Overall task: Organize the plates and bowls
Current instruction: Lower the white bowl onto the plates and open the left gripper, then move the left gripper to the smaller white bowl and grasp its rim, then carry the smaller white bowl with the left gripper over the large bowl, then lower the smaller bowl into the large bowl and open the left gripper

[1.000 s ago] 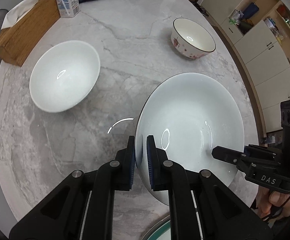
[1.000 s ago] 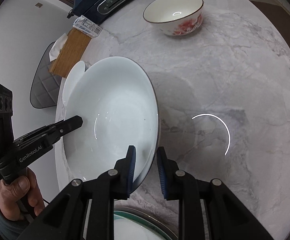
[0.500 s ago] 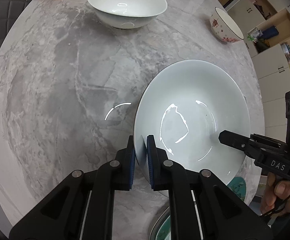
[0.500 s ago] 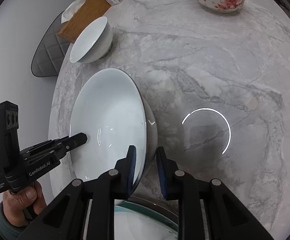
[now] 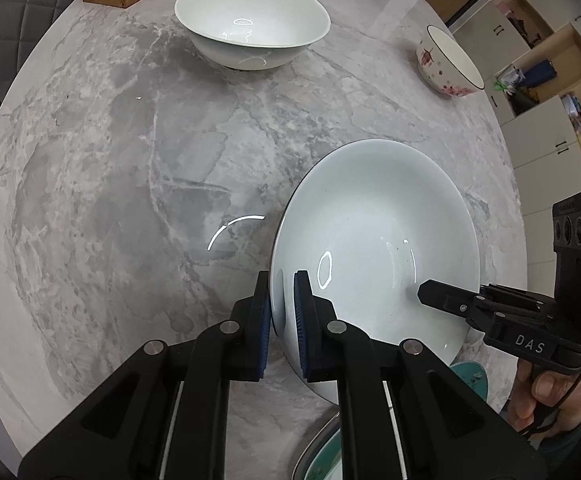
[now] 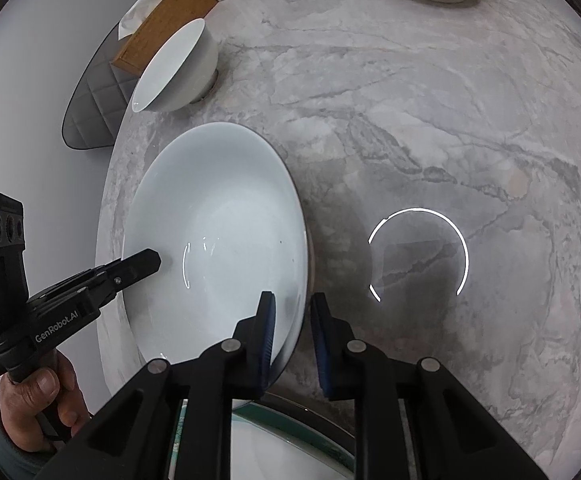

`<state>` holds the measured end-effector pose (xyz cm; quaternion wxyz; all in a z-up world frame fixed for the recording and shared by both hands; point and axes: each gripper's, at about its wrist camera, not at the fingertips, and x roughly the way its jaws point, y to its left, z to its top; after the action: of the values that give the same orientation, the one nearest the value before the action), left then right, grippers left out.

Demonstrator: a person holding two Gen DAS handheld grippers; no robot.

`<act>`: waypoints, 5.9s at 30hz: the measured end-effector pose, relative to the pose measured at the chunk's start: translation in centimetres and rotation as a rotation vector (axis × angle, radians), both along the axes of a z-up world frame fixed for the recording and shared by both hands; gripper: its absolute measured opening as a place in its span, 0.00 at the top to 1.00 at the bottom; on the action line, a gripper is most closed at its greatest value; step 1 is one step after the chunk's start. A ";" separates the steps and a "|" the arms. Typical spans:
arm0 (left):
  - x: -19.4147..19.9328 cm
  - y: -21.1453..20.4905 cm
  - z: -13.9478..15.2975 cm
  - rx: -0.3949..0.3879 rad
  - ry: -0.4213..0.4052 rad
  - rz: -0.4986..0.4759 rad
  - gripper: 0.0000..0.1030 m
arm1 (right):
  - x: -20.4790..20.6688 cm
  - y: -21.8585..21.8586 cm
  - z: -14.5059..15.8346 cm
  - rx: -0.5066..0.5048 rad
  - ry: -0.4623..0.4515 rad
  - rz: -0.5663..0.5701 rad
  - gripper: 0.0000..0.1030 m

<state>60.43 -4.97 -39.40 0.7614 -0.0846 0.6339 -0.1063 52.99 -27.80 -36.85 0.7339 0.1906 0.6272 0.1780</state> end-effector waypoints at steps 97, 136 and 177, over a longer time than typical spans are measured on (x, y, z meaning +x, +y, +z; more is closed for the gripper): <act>16.1 3.2 6.7 0.106 -0.177 0.091 0.92 | 17.8 8.2 6.8 -0.051 -0.156 0.214 0.91; -1.4 -3.5 4.5 0.082 -0.095 0.019 0.89 | 0.9 2.9 5.3 -0.105 -0.068 0.165 0.89; -1.2 -1.6 3.7 0.050 -0.138 0.137 0.85 | 1.4 5.3 5.1 -0.256 -0.105 0.183 0.49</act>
<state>59.26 -6.58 -35.69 0.8107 -0.1013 0.5749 -0.0438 54.41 -22.51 -31.71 0.7647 0.0280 0.6203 0.1725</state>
